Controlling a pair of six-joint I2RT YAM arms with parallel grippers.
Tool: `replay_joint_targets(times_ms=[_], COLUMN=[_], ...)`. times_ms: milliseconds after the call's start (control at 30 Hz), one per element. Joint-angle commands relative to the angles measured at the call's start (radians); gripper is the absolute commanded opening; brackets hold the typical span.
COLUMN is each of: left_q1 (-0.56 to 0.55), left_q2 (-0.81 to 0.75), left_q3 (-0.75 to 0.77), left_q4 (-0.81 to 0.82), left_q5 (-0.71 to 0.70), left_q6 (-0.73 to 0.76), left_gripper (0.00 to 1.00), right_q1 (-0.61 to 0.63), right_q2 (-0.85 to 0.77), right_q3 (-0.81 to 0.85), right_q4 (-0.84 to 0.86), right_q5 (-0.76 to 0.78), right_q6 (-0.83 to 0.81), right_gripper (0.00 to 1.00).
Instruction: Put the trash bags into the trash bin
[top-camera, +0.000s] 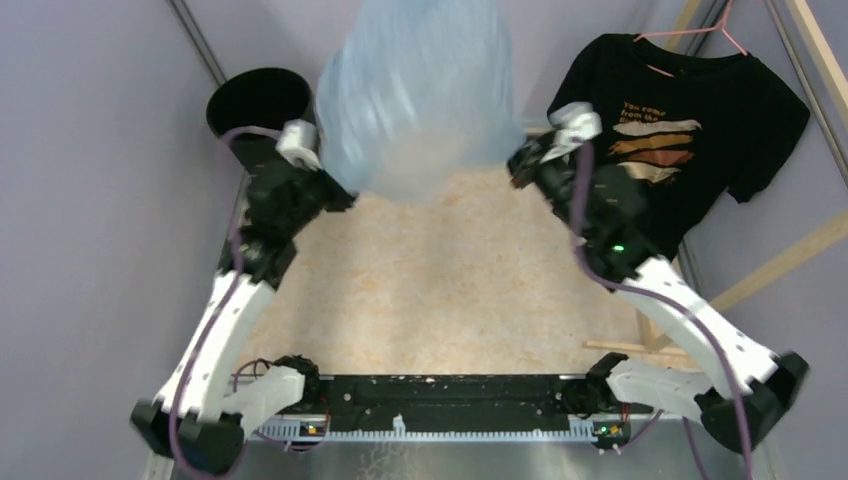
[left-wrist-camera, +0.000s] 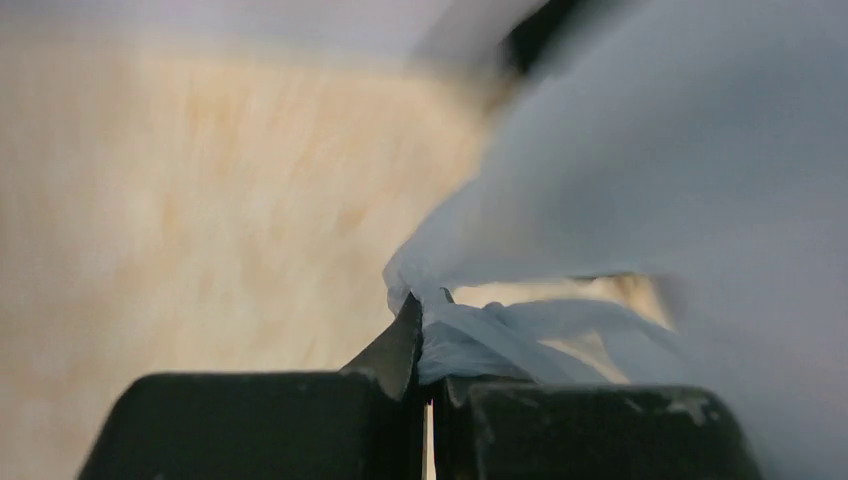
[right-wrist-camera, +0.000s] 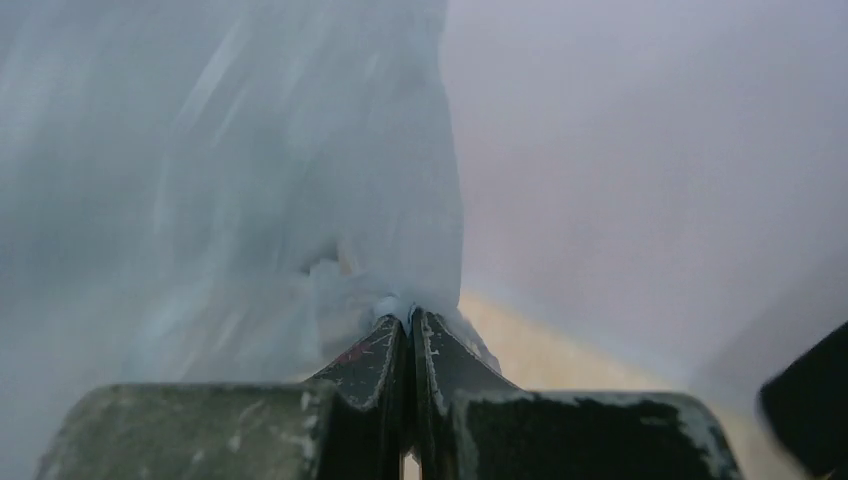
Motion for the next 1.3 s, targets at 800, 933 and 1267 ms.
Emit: replay_joint_targets(times_ms=[800,933,1267], left_q1=[0.018,0.018,0.019], left_q2=[-0.091,0.087,-0.088], left_q3=[0.014,-0.240,-0.414], left_q4=[-0.088,-0.318,-0.153], left_q5=[0.025,0.028,0.191], left_q6=[-0.028,-0.067,-0.091], left_gripper=[0.00,0.00,0.00], right_q1=[0.008,0.008,0.037], right_q2=[-0.279,-0.056,-0.122], right_q3=[-0.249,-0.354,-0.404], right_q4=[0.129,-0.180,-0.242], right_q5=[-0.176,0.162,-0.021], right_q6=[0.014,0.187,0.228], right_gripper=[0.00,0.00,0.00])
